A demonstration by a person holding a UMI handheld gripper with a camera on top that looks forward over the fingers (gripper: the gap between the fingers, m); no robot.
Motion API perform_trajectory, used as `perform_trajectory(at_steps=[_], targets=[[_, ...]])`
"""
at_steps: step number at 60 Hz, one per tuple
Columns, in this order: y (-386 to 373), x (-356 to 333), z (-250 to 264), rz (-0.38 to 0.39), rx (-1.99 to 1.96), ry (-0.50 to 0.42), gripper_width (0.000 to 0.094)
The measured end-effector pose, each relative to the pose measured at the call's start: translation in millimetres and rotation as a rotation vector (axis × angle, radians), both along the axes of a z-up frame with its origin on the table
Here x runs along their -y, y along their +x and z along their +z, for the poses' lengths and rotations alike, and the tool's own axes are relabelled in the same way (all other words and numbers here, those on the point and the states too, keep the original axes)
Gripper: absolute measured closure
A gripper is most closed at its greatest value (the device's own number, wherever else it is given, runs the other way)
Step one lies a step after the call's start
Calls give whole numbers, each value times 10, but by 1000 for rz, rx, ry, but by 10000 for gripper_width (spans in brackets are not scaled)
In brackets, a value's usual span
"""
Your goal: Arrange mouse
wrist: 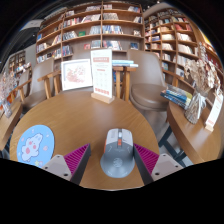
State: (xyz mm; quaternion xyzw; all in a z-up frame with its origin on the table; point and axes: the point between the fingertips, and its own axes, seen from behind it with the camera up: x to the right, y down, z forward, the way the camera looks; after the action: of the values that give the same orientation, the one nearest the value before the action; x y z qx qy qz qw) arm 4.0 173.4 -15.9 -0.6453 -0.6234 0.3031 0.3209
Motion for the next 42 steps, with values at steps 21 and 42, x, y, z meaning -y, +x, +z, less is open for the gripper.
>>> perform_trajectory(at_steps=[21,42], targets=[[-286,24,-3,3,-5,2,163],[-223,277,495,-21,-48,-53,487]])
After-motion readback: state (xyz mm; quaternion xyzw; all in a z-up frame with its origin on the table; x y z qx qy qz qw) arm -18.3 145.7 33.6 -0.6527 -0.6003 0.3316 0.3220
